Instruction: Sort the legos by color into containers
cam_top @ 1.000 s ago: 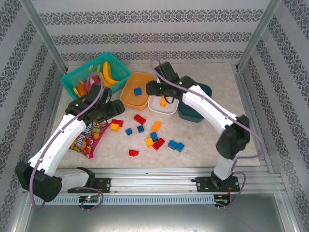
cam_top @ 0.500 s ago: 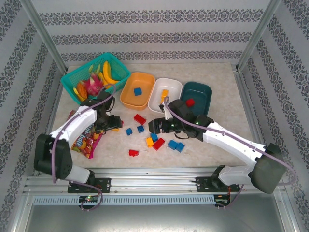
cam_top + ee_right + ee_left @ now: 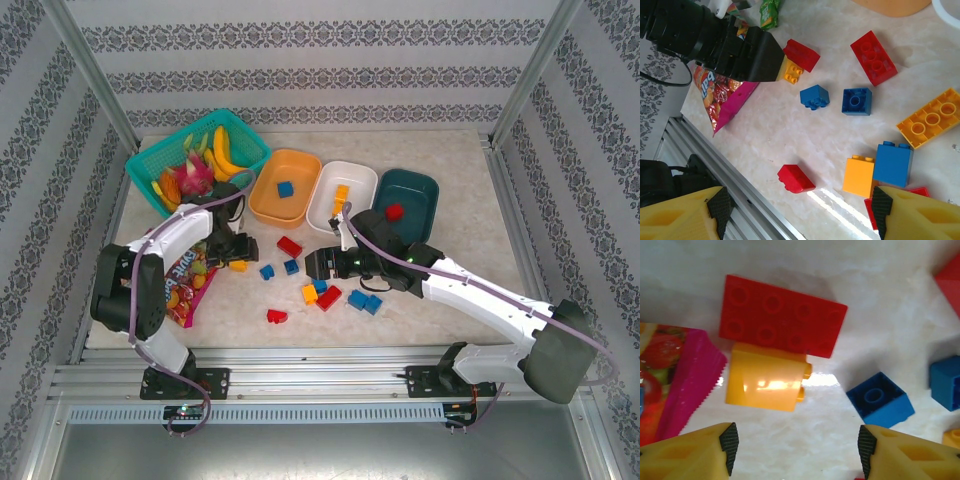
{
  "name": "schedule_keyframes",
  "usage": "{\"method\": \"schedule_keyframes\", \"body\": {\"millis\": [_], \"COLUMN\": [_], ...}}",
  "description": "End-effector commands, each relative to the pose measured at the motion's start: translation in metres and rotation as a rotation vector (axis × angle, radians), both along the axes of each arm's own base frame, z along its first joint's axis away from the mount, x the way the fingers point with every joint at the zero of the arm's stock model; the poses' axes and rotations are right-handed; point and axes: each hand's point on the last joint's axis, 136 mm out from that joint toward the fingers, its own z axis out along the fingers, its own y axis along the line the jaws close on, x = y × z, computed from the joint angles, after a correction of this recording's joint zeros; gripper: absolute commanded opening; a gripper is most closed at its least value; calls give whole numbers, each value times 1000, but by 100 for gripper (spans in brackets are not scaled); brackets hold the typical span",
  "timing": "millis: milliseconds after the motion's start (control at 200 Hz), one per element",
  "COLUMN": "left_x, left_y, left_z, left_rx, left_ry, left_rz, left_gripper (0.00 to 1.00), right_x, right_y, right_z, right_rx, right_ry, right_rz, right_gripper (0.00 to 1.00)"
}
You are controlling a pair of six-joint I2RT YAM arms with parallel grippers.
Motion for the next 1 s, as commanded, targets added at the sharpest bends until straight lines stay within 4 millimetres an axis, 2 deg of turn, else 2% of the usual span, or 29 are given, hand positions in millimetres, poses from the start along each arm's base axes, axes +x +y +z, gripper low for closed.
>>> {"method": "schedule_keyframes", "body": {"millis": [0, 100, 205, 340, 525, 774, 889, 999], "left_x": [0, -1, 2, 1, 1, -7, -8, -8], "left_y": [-29, -47, -60, -55, -55, -67, -65, -61], "left_z": [13, 9, 7, -3, -17, -28, -38, -42], "left_rx": [-99, -120, -78, 75, 103, 83, 108, 131], "left_ry": [-35, -56, -55, -49, -25, -2, 13, 12], "left_rz": [15, -42, -176, -336, -416, -472, -473, -466], "left_gripper": [71, 69, 65, 60, 58, 51, 44, 41], "right_x": [3, 3, 2, 3, 4, 4, 5, 5], "right_y": [-1, -1, -2, -8, -19, -34, -36, -36], "right_z": [2, 0, -1, -1, 4, 4, 3, 2], "right_rx": [8, 9, 3, 1, 7, 15, 17, 16], "right_ry": [-16, -9, -3, -3, -5, 5, 9, 12], "right_rz": [-26, -31, -29, -38, -61, -111, -123, -124], "right_gripper": [77, 76, 76, 76, 76, 76, 76, 76]}}
